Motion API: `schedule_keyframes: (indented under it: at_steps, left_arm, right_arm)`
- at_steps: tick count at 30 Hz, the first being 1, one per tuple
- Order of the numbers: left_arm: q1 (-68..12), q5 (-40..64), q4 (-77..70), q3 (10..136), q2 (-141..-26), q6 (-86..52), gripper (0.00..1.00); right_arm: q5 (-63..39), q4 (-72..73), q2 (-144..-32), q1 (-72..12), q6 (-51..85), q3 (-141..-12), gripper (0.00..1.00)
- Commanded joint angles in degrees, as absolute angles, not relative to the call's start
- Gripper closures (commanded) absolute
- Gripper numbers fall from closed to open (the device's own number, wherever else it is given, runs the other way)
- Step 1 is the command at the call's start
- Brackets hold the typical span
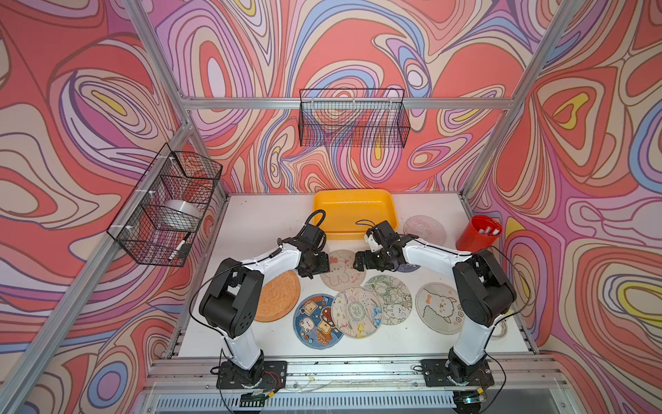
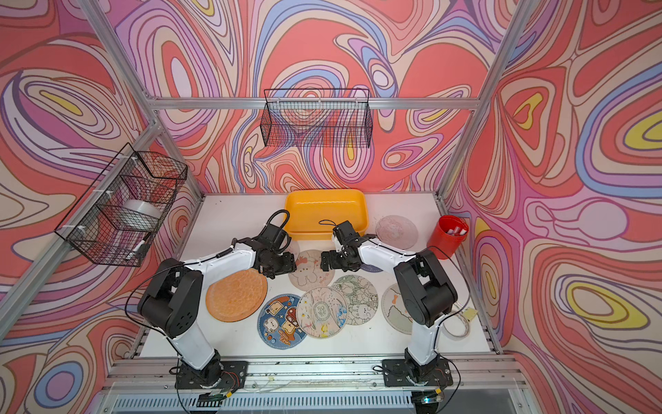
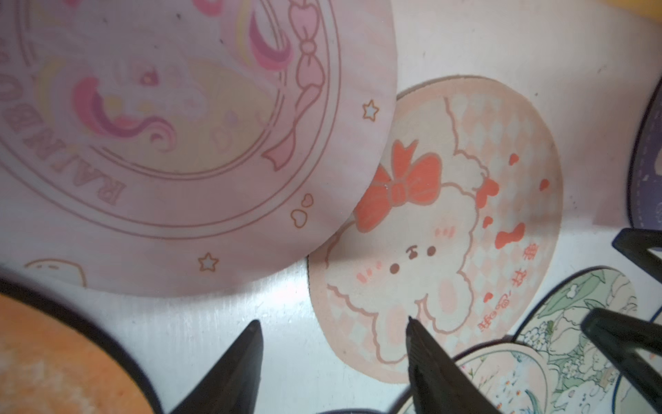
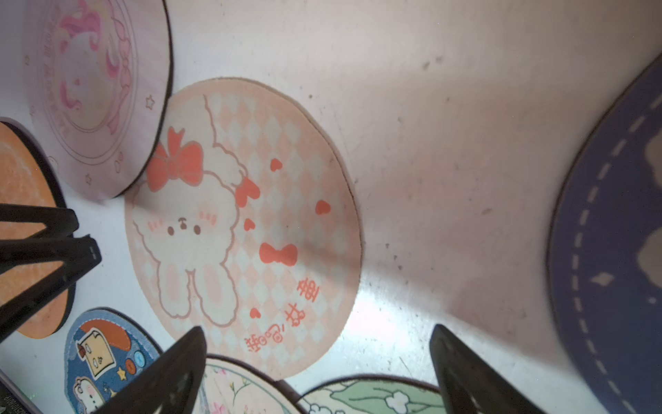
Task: Put the coasters into the storage box
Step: Pick up the coaster from the center of the board.
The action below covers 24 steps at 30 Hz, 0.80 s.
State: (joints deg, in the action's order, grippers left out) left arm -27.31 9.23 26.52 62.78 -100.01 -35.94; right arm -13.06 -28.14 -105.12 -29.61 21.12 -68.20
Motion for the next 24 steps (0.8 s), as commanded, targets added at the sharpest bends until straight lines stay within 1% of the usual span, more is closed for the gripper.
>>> schedule_keyframes:
  at_steps: [1, 10, 18, 24]
  left_arm:
    - [-28.38, 9.64, 25.69, 63.06, -101.60, -37.98, 0.38]
    - [-30.24, 9.23, 22.31, 61.21, -104.06, -41.13, 0.40]
    - [-30.76, 6.74, 23.06, 60.90, -105.03, -41.89, 0.41]
    - [-30.76, 7.25, 24.83, 62.36, -106.58, -40.63, 0.42]
  right_arm:
    - [-12.90, -29.41, -106.17, -30.16, 22.46, -69.50, 0.02]
    - [-10.90, -30.66, -106.78, -30.32, 23.39, -69.71, 0.02]
    - [-12.71, -30.71, -108.06, -30.49, 23.74, -70.11, 0.02]
    - [-12.92, -31.20, -109.67, -30.59, 23.99, -71.50, 0.02]
